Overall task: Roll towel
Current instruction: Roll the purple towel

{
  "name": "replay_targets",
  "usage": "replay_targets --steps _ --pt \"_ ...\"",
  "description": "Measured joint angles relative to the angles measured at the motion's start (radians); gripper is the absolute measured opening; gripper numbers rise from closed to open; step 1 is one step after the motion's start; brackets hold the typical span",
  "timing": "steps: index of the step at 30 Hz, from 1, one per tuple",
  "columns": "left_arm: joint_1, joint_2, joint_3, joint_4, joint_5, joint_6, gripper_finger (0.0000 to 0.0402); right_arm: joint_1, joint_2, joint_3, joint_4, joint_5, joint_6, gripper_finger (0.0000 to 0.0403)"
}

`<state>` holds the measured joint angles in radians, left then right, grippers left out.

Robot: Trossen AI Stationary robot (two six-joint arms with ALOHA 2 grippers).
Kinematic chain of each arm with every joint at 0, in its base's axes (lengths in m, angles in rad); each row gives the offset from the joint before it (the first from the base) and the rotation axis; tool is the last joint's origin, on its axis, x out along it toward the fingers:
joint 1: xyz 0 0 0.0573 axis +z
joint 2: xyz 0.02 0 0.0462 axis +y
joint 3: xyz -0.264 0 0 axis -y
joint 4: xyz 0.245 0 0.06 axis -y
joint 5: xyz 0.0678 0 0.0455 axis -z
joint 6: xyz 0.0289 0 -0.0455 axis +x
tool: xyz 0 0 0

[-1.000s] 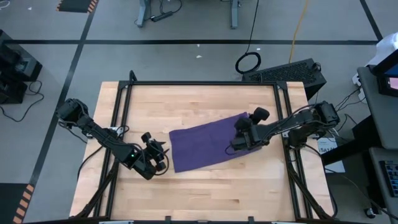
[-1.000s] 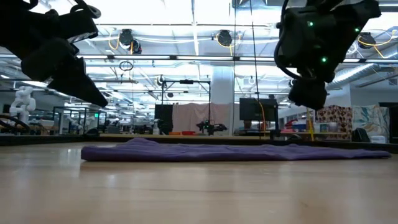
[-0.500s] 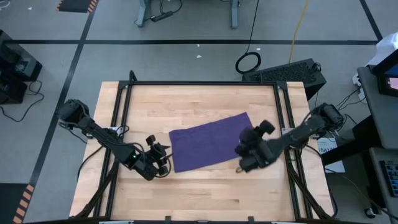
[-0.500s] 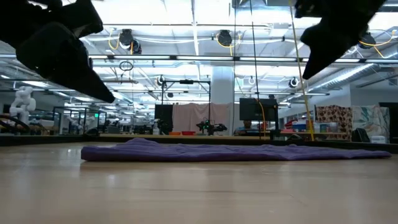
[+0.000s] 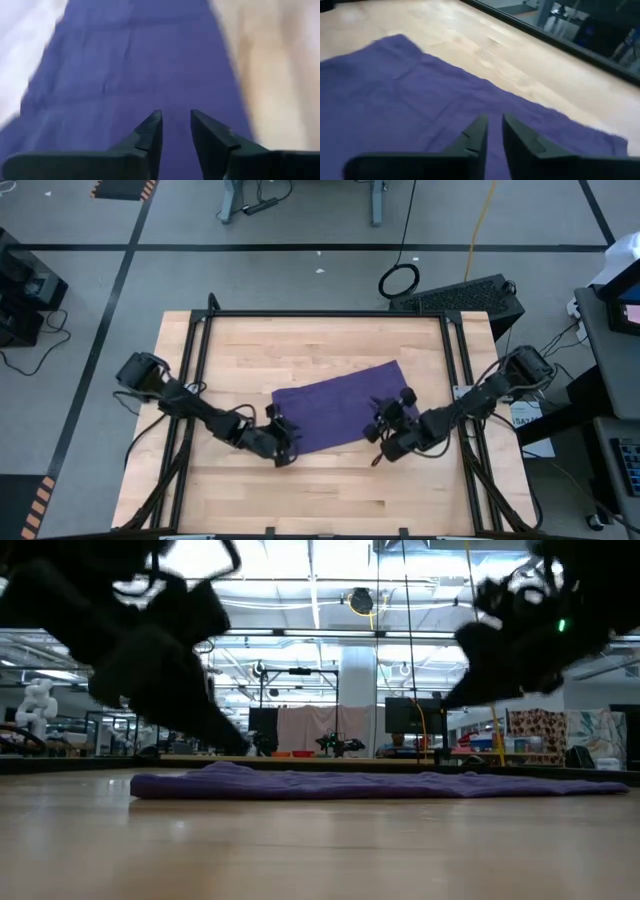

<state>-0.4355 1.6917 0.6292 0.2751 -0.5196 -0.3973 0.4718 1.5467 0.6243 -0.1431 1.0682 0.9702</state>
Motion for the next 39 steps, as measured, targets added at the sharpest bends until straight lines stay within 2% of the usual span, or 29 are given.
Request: replay_targets --steps 3,6,8,14,16,19,23,27,35,39 --pt "0.011 0.029 0.0 -0.1 0.007 -0.095 0.0079 -0.022 0.007 -0.123 0.237 0.008 0.014 0.0006" --pt "0.01 0.04 0.004 -0.178 0.022 -0.161 0.0069 -0.034 0.027 -0.206 0.422 0.029 -0.005 0.0007" --pt "0.006 0.04 0.007 -0.216 0.043 -0.196 0.0068 -0.04 0.053 -0.234 0.476 0.03 -0.002 0.0008" --pt "-0.036 -0.076 -0.004 -0.265 0.136 -0.16 0.0067 -0.039 0.108 -0.213 0.539 0.023 -0.022 0.0001" --pt "-0.048 -0.152 -0.003 -0.286 0.117 -0.136 0.0067 -0.039 0.116 -0.189 0.566 0.005 -0.069 0.0002" --pt "-0.053 -0.271 0.001 -0.397 0.037 -0.133 0.0067 -0.039 0.14 -0.147 0.6 0.0 -0.149 0.0001" --pt "-0.051 -0.351 -0.002 -0.557 -0.03 -0.155 0.0067 -0.053 0.209 -0.1 0.604 0.003 -0.194 0.0001" --pt "-0.048 -0.346 -0.018 -0.636 -0.054 -0.195 0.0067 -0.06 0.305 -0.074 0.635 0.002 -0.169 0.0001" --pt "-0.019 -0.277 -0.14 -0.551 -0.056 -0.347 0.0067 -0.067 0.443 -0.063 0.664 0.01 -0.087 0.0" --pt "-0.03 -0.256 -0.158 -0.549 -0.052 -0.353 0.0067 -0.066 0.471 -0.063 0.652 0.036 -0.018 0.0"
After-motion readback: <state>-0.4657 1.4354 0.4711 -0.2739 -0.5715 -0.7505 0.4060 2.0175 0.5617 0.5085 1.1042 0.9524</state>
